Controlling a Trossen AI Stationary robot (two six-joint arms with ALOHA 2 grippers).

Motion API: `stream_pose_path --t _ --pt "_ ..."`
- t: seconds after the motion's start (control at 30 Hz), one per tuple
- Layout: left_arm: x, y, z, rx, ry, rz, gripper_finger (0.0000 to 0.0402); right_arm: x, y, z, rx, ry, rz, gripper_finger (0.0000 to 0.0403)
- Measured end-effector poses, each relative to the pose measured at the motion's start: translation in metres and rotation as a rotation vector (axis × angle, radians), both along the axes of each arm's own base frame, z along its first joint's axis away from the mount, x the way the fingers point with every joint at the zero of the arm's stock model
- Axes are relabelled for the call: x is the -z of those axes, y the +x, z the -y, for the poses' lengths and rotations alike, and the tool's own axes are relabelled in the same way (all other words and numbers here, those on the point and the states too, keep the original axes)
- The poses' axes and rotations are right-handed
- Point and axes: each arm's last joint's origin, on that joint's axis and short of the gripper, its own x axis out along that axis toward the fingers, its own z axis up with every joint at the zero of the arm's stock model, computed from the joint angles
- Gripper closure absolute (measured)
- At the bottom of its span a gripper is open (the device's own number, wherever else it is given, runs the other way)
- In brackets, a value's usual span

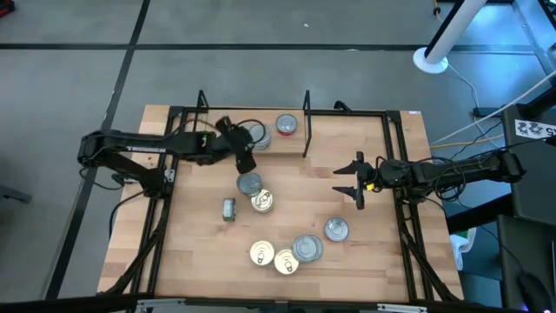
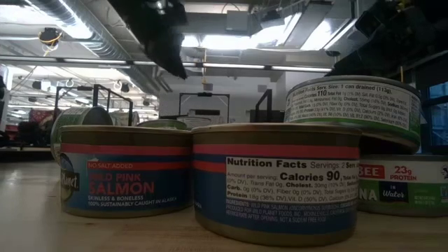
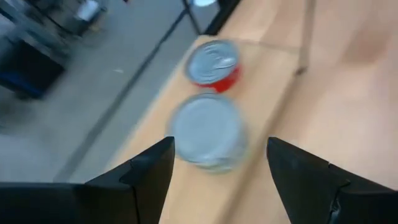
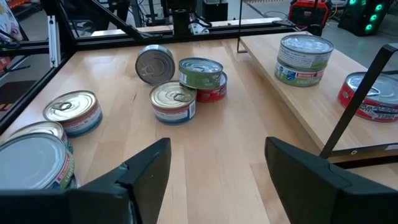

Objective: Stack canned seafood by type on shelf
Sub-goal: Put the green tuna can on the shelf

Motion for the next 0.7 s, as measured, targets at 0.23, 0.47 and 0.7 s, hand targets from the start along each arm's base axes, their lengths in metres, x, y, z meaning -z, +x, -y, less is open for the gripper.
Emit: stream_pose_path --t 0.23,0.47,0.7 --pt "-0.009 -0.007 0.042 -0.082 -0.332 0.274 0.0149 0.000 0.000 0.000 -0.001 0.000 -0.002 0.0143" --pt "-0.004 -0.017 0.066 -0.188 -0.755 0.297 0.0149 0.000 0.000 0.000 -0.001 0.000 -0.003 0.0143" --pt "0.005 -0.030 0.086 -0.361 -1.164 0.114 0.0149 0.000 0.000 0.000 -0.001 -0.001 -0.003 0.0143"
